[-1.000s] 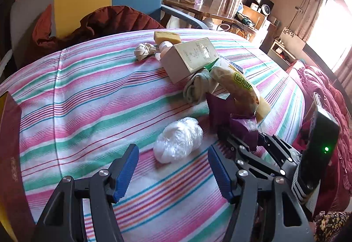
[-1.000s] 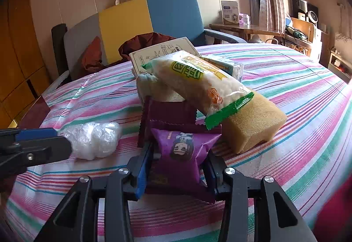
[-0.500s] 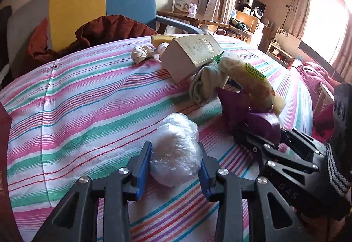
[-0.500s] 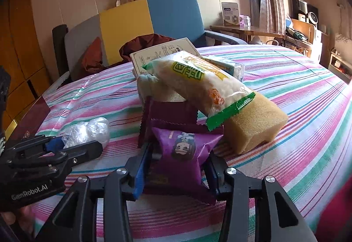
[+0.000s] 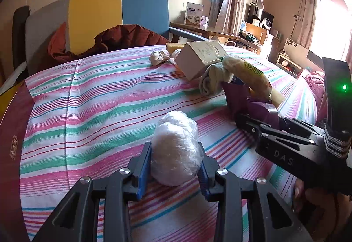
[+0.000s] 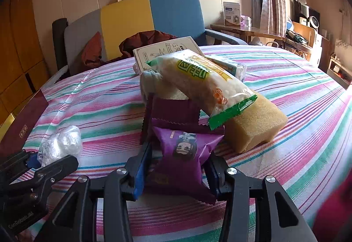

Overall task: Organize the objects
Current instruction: 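Grasp the purple snack packet with the right gripper while the left gripper grasps the plastic bundle, then carry both items to the gold tray and open both grippers to drop them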

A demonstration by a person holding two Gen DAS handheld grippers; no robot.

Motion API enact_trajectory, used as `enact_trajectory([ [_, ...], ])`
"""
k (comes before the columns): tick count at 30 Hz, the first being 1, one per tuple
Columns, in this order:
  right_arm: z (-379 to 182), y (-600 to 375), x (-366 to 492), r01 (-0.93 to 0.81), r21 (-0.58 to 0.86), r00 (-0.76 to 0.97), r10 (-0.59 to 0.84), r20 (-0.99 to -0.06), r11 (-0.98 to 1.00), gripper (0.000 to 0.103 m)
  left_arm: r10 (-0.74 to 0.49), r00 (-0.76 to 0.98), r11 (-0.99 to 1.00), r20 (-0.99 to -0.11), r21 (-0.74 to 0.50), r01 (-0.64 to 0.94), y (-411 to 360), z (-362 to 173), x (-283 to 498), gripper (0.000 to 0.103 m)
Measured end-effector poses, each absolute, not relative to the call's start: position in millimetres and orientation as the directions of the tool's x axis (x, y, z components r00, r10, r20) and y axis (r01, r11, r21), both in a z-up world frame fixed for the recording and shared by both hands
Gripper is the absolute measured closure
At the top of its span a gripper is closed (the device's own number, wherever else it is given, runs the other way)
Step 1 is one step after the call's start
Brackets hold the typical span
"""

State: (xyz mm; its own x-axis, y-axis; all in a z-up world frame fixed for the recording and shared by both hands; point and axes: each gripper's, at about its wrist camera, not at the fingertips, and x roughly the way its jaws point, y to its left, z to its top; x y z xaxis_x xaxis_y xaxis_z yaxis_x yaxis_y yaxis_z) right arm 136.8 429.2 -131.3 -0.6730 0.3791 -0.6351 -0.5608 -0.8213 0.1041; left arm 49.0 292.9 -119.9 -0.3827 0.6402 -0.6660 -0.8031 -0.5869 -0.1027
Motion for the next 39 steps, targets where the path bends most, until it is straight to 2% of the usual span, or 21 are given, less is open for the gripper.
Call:
enact_trajectory([
  [6,-127.0,416.9,137.4,-0.552,0.118,-0.672,0.356,-0.650,-0.826,0.057,0.630,-0.370,-0.596,-0.683,-0.120,-0.794,274.7,-111.3,52.8,0.066],
  [12,-121.6,394.8,131.9,-0.500,0.163,-0.694,0.281,-0.663,-0.850,0.063,0.681,-0.396,-0.596,-0.616,-0.151,-0.789,235.9,-74.5,64.9,0.066],
  [17,-119.8,375.2,127.2,-0.452,0.173,-0.702,0.230,-0.674,-0.875,0.065,0.653,-0.457,-0.663,-0.605,-0.165,-0.730,198.1,-54.9,54.8,0.066],
  [26,-108.4,351.6,115.9,-0.399,0.188,-0.710,0.173,-0.682,-0.897,0.067,0.521,-0.588,-0.827,-0.619,-0.195,-0.527,109.8,-43.3,5.5,0.066],
  [39,-62.8,289.3,98.2,-0.195,0.110,-0.785,0.088,-0.613,-0.975,0.067,0.258,-0.614,-0.962,-0.746,-0.139,-0.235,24.6,-75.0,-56.8,0.066],
])
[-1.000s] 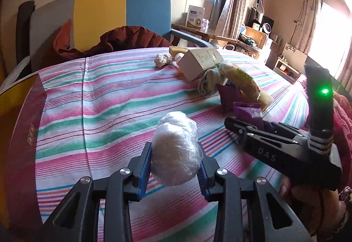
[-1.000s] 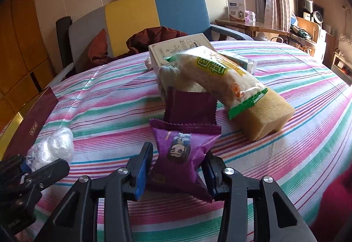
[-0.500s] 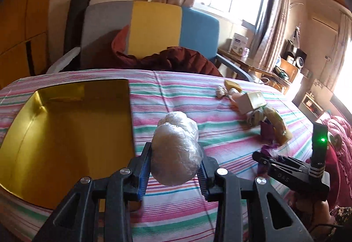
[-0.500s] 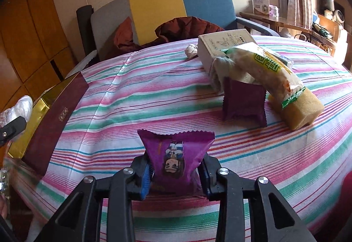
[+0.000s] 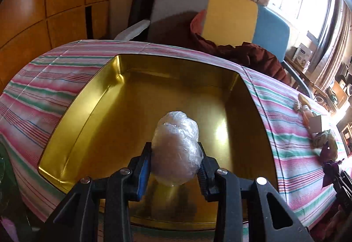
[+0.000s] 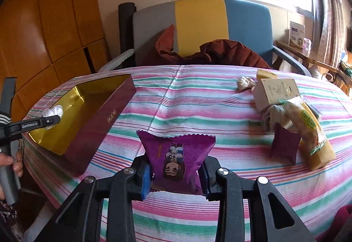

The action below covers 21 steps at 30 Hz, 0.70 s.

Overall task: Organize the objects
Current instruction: 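Carry both items to the gold tray and open both grippers to drop them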

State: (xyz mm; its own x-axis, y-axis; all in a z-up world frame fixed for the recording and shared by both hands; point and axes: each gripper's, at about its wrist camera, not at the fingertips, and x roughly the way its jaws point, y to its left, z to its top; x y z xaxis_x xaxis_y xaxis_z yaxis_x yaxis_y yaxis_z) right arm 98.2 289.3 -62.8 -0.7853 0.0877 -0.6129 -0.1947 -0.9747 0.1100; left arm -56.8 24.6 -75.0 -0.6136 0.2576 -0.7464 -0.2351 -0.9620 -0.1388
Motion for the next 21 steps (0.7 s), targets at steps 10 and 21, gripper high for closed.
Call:
enact_trajectory([
  [10,-46.5,248.4,85.0,-0.066,0.105,-0.808,-0.009,-0.590,-0.992,0.067,0.139,-0.601,-0.990,-0.787,-0.104,-0.093,-14.6,-85.1,-76.2,0.065],
  [21,-38.0,219.4,67.6,0.017,0.112,-0.805,-0.080,-0.587,-0.994,0.067,0.086,-0.663,-0.979,-0.744,-0.185,0.081,-45.4,-68.6,-69.7,0.054],
])
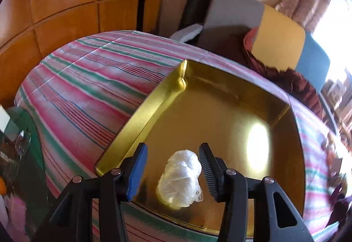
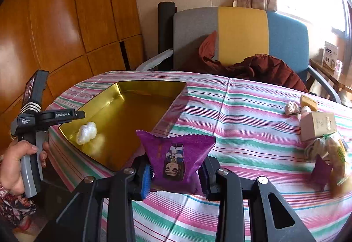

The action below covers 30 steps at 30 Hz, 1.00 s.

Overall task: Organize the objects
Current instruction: 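Carry both items to the gold tray and open both grippers to drop them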

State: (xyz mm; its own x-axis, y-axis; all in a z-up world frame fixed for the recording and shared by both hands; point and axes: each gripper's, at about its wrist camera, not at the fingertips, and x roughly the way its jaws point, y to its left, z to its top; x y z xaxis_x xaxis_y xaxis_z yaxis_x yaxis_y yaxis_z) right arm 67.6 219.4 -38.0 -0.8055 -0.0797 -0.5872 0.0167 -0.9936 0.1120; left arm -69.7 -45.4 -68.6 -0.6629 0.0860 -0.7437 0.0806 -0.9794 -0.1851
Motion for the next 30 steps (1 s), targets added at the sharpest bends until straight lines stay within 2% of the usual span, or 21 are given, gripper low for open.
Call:
enact_trajectory([
  [4,-36.7,205.7,60.7,0.053,0.104,-0.799,-0.105,-0.593,-0.993,0.067,0.115,-0.716,-0.944,-0.689,-0.300,0.137,-59.3,-58.8,-56.3,0.053],
  [8,-36.4,191.9,49.9,0.097,0.115,-0.781,-0.147,-0.608,-0.989,0.067,0.088,-0.734,-0.953,-0.673,-0.272,0.136,-54.7,-57.5,-49.4,0.053],
  [12,-34.5,175.0,33.6,0.171,0.142,-0.747,-0.223,-0.627,-0.975,0.067,0.106,-0.752,-0.939,-0.651,-0.314,0.139,-56.1,-59.6,-38.3,0.053],
  [17,-37.1,147.5,6.9,0.248,0.160,-0.693,-0.291,-0.660,-0.955,0.067,0.050,-0.797,-0.918,-0.602,-0.341,0.201,-71.1,-48.9,-28.4,0.053],
  [22,-46.5,114.2,-22.9,0.292,0.188,-0.619,-0.335,-0.710,-0.938,0.067,-0.003,-0.797,-0.882,-0.604,-0.373,0.286,-92.9,-45.0,-20.7,0.052],
  [30,-73.8,70.7,-73.3,0.276,0.245,-0.498,-0.357,-0.790,-0.929,0.066,-0.021,-0.796,-0.866,-0.605,-0.387,0.317,-109.0,-42.8,-16.7,0.052],
])
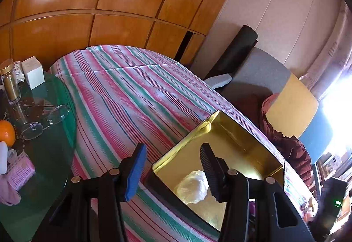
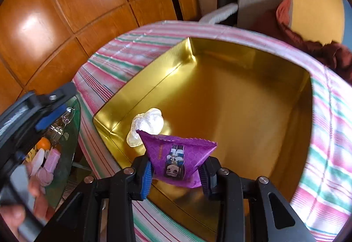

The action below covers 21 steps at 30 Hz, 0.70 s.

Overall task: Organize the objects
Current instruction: 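Carry both items to the gold tray and open both grippers to drop them, then move both tools back from the tray to the remaining items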

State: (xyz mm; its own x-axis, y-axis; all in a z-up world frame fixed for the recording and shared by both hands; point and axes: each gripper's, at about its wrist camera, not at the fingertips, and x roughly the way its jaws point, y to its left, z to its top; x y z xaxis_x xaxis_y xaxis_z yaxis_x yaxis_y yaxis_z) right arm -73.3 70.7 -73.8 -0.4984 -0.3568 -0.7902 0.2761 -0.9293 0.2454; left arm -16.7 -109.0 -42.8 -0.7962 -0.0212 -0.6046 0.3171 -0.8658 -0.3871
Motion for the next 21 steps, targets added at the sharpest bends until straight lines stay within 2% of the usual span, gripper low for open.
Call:
enact_trajectory([
  [3,-85.0,63.9,-82.5,0.260,0.274,-0.465,-0.369,-0.805,-0.926,0.066,-0.025,-0.795,-0.859,-0.606,-0.394,0.327,-113.9,-43.7,-16.8,0.052],
  [5,-87.6,61.1,-84.3,0.253,0.272,-0.463,-0.363,-0.808,-0.929,0.058,-0.029,-0.792,-0.858,-0.609,-0.391,0.332,-113.8,-43.7,-16.7,0.052],
  [6,-86.8,61.0,-83.7,0.252,0.271,-0.472,-0.362,-0.804,-0.929,0.050,-0.030,-0.792,-0.859,-0.610,-0.390,0.333,-113.5,-43.5,-15.7,0.052],
  [10,-77.1,63.4,-74.3,0.272,0.247,-0.523,-0.358,-0.773,-0.930,0.041,-0.024,-0.788,-0.862,-0.615,-0.386,0.328,-110.8,-45.2,-14.9,0.052],
  [15,-61.8,67.1,-58.8,0.276,0.211,-0.589,-0.339,-0.733,-0.938,0.033,0.007,-0.790,-0.870,-0.613,-0.393,0.298,-104.1,-47.0,-14.4,0.052],
  [21,-49.5,78.2,-40.4,0.258,0.195,-0.636,-0.319,-0.703,-0.946,0.030,0.027,-0.789,-0.882,-0.613,-0.386,0.270,-93.7,-45.9,-13.2,0.052],
])
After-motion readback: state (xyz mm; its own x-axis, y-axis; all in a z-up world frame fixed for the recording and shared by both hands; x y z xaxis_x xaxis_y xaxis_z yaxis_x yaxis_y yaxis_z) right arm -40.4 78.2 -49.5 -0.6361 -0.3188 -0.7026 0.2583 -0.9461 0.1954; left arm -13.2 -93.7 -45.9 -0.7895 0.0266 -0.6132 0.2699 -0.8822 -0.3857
